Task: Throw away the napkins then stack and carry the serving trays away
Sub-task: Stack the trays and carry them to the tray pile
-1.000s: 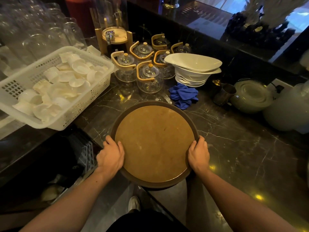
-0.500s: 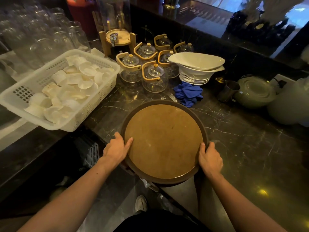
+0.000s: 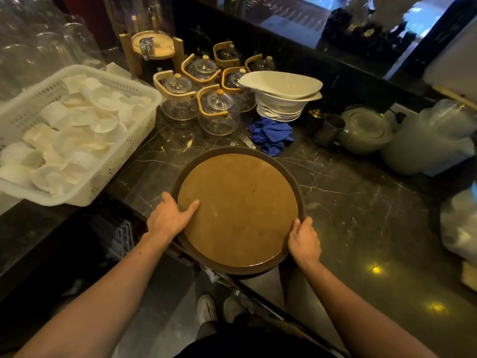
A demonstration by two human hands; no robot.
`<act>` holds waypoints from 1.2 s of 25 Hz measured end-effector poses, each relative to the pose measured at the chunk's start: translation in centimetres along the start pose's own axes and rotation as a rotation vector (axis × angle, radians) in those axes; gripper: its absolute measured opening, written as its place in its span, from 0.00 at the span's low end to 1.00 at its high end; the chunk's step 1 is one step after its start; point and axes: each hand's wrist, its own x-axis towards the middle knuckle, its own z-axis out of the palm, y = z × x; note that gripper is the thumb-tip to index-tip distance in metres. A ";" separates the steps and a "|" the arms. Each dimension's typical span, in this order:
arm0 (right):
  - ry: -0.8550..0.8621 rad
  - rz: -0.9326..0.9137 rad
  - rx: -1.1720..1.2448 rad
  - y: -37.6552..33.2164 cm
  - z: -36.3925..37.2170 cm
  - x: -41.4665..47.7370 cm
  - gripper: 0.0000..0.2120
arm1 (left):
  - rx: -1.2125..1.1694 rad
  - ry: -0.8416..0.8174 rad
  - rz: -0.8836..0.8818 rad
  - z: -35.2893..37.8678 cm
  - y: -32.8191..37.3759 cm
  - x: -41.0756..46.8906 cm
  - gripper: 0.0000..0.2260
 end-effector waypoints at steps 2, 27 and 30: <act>0.005 0.037 0.001 -0.1 0.1 0.2 0.15 | -0.039 -0.029 -0.044 -0.4 0.0 -0.1 0.39; -0.145 -0.359 0.457 -6.4 -6.1 0.4 0.05 | -0.631 0.640 -0.448 -2.9 -0.4 -16.8 0.31; -0.185 -0.421 0.473 -8.6 -6.8 -1.5 0.10 | -0.671 0.715 -0.459 -4.9 -1.4 -18.8 0.30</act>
